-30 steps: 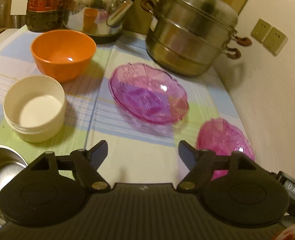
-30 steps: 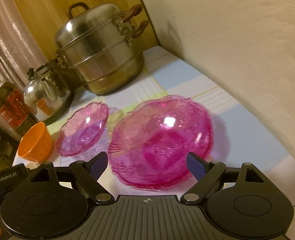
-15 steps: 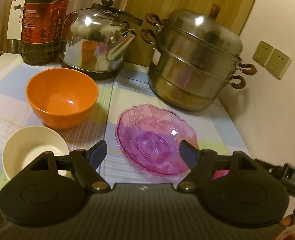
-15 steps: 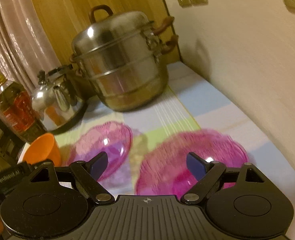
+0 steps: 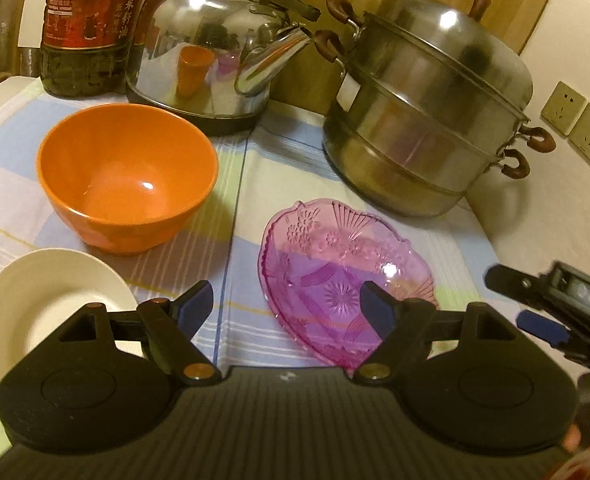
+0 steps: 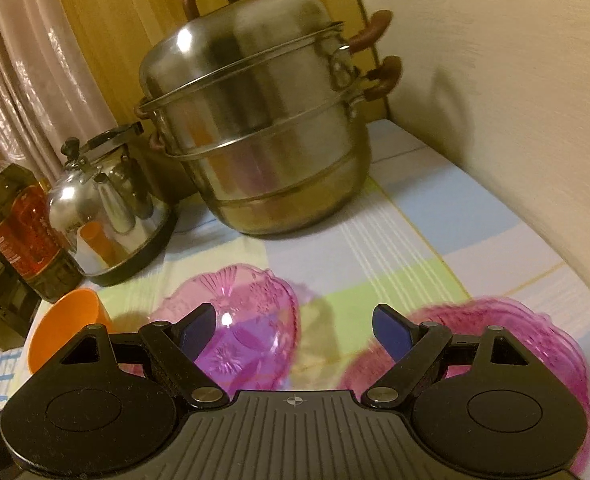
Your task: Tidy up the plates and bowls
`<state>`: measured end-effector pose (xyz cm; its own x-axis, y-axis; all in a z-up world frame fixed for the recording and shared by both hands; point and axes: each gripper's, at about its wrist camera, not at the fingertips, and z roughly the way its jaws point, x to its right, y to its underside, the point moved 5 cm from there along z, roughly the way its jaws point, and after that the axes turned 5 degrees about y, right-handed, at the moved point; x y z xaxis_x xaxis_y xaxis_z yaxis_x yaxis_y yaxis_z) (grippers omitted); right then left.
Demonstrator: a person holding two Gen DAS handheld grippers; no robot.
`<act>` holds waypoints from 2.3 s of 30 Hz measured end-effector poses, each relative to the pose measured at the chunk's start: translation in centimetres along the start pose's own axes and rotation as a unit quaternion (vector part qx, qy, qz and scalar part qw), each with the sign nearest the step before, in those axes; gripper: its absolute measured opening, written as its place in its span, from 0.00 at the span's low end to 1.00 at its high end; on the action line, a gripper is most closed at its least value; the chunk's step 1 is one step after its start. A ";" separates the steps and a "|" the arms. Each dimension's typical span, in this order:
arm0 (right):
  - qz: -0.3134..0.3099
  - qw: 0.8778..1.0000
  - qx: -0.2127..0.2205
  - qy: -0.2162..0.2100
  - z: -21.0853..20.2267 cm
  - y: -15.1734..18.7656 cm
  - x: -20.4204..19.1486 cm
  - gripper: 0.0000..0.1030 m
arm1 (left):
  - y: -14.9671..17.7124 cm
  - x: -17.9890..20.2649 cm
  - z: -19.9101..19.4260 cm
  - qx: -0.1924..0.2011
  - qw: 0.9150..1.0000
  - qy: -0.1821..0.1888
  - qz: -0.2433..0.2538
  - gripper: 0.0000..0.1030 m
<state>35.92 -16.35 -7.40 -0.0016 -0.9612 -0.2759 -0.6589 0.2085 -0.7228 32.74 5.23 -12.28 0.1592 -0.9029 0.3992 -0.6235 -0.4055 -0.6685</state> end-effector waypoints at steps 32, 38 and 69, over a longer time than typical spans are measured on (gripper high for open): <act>-0.052 0.996 -0.077 0.012 8.2 1.5 -0.9 0.46 | -0.5 -1.3 5.0 -0.035 0.999 0.007 -0.033 0.39; -0.052 0.995 -0.086 0.014 8.4 1.9 -0.8 0.36 | -0.4 -1.5 5.3 -0.042 0.999 0.004 -0.030 0.29; -0.042 0.995 -0.092 -0.001 8.1 1.7 -1.0 0.10 | -0.3 -1.5 5.3 -0.046 0.998 0.007 -0.039 0.10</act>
<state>40.85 -13.59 -13.51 0.0615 -0.9733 -0.2213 -0.7831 0.0904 -0.6154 36.74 5.91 -15.96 0.1996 -0.8664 0.4578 -0.6772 -0.4596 -0.5746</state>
